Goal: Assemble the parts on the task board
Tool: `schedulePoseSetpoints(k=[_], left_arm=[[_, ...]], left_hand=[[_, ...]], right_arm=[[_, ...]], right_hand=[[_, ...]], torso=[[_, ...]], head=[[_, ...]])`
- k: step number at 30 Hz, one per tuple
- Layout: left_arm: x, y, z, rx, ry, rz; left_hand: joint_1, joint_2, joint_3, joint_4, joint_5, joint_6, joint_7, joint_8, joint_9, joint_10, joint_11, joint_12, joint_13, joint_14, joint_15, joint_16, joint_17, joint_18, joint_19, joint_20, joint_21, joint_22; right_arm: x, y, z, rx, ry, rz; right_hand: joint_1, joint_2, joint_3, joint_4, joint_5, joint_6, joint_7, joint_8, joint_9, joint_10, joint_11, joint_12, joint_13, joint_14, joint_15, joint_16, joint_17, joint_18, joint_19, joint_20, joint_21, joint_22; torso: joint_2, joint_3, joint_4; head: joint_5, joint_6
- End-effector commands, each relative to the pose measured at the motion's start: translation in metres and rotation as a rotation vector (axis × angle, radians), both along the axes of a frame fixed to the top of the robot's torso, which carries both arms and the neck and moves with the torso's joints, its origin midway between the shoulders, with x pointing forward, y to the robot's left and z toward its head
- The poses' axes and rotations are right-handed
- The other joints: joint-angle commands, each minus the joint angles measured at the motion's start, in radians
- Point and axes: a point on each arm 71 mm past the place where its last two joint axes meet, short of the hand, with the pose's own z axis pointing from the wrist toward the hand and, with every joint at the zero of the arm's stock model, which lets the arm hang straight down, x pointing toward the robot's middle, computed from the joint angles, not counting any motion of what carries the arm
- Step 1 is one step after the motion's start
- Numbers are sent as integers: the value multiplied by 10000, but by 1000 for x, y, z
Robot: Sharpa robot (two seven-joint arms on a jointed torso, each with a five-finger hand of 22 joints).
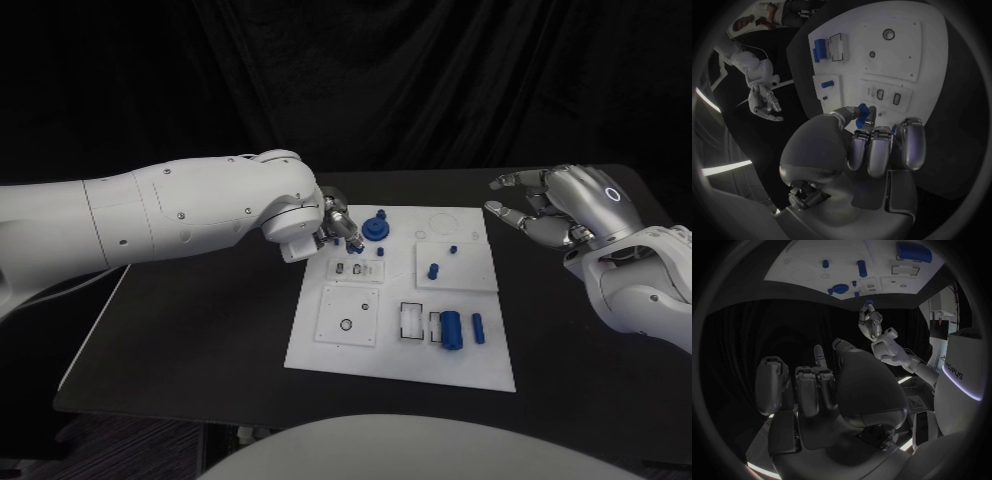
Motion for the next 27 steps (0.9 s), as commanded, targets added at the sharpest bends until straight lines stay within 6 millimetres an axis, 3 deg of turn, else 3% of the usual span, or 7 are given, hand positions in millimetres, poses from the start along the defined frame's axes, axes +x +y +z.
schedulePoseSetpoints(k=[1,15,27], left_arm=[[1,1,-1,-138,-217,328],[-2,8,-18,-372,-206,685],[-3,13,-28,-498,-182,827]], left_hand=[[-127,6,115,-28,27,930,-864,-46,9,1054,-74,-4,2631,1038,-80,27,2634,-105,87,-5,-63,-2],[-259,-8,311,-43,-90,1107,-917,-155,60,1054,-129,-4,2631,1038,-139,27,2634,-110,160,-63,-108,5],[-364,-28,343,-11,-227,1138,-929,-214,89,1054,-139,-4,2631,1038,-154,27,2634,-106,165,-83,-139,-20]], right_arm=[[-1,0,0,208,22,-60],[-3,0,0,276,66,-81],[-4,4,0,348,173,31]], right_hand=[[-55,6,-38,14,43,75,-11,24,-13,1041,-43,28,2629,1044,-57,26,2634,67,3,-19,-22,1854],[-6,-15,-20,-31,8,86,-6,13,-27,1041,-29,28,2629,1044,-49,26,2634,89,-41,-17,-119,1820],[186,-32,71,-84,159,265,2,57,-33,1041,39,28,2629,1044,-1,26,2634,115,-88,14,-265,1772]], torso=[[36,-12,-18],[139,23,-28],[136,1,-8]], head=[[38,1],[157,1],[132,1]])
